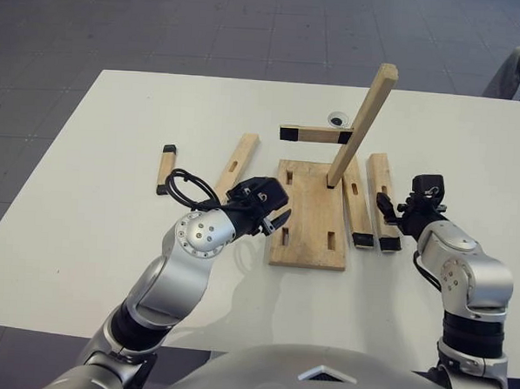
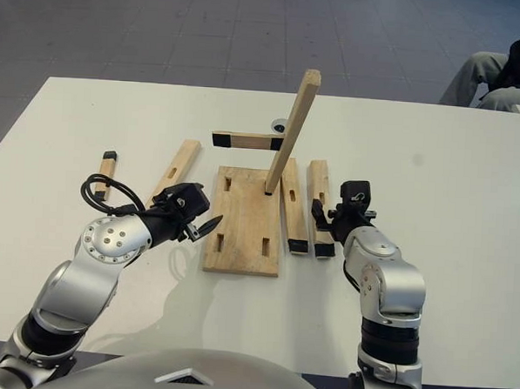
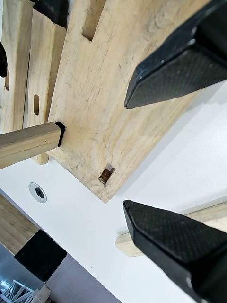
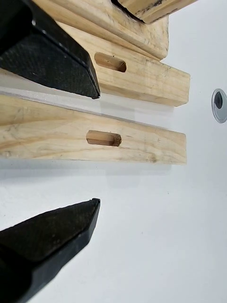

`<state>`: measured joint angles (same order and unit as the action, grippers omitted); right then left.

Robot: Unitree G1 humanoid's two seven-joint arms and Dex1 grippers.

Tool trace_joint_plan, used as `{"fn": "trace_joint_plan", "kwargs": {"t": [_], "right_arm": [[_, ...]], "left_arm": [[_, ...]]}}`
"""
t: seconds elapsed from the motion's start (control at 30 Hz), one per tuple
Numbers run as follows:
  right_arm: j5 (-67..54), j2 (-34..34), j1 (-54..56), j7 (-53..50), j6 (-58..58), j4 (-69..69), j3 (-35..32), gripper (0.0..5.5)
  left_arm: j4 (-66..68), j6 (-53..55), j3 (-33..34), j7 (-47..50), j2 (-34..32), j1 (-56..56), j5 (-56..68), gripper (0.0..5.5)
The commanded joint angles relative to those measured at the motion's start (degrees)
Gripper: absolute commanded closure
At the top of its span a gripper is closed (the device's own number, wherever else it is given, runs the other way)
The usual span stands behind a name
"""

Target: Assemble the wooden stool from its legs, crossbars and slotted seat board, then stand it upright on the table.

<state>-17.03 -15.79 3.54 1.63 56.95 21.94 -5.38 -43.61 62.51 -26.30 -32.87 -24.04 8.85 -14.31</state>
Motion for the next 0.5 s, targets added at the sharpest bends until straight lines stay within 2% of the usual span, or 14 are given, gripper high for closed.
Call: {"fn": "trace_joint_plan", "kwargs": {"t": [0.03, 0.2, 0.47, 0.5], "right_arm": [[0.92, 0.78, -2.62, 0.41, 0.95, -0.52, 1.37, 1.6], [3.03, -0.79, -6.81, 1.47, 3.14, -2.82, 5.01, 1.6], [3.44, -4.84, -4.47, 6.1, 3.86, -4.78, 4.73, 3.03], [3.67, -5.46, -4.28, 6.76, 3.75, -5.25, 4.84, 3.08]], "left_arm": [[-0.99, 0.94, 0.03, 0.95, -0.97, 1.51, 1.2, 1.91], [-1.6, 1.96, 0.28, 1.9, -1.07, 2.76, 2.16, 1.91], [-2.08, 3.83, -0.05, 5.01, 0.4, 4.04, 3.81, 1.91], [-2.02, 3.92, 0.13, 5.42, 0.63, 4.03, 3.98, 1.91]]}}
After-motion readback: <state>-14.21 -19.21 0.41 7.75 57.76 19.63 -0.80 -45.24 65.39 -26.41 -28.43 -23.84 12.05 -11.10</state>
